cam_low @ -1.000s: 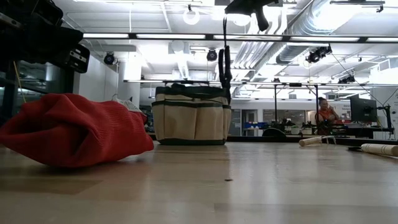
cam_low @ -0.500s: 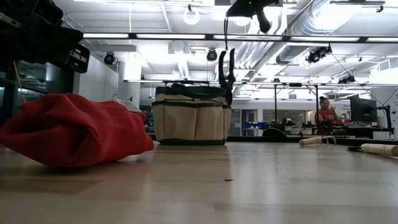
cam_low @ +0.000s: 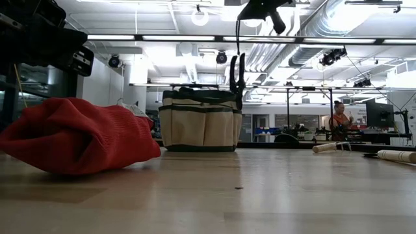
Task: Pick & Place Garden tools in Gardening bag
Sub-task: Put the green shears into the white gardening bag
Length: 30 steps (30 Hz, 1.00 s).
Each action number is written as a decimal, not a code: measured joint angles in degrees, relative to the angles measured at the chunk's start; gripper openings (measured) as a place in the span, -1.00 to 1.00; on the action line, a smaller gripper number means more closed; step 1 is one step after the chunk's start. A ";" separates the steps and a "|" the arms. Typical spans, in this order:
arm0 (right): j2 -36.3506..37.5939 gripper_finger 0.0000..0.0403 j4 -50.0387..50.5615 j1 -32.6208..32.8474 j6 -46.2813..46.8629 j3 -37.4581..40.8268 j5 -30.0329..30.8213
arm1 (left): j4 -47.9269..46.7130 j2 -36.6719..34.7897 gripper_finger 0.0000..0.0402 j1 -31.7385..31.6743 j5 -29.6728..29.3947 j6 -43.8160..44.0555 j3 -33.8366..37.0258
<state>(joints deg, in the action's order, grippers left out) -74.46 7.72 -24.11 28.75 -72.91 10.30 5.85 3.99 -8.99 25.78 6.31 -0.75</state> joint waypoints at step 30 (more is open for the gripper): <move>-5.29 -0.98 0.29 -5.33 1.84 0.01 3.13 | -0.01 0.00 -1.00 0.01 0.26 0.02 0.00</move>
<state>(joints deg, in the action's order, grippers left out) -79.74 8.01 -29.43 30.60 -72.90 13.43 5.84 3.99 -8.99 26.04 6.32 -0.75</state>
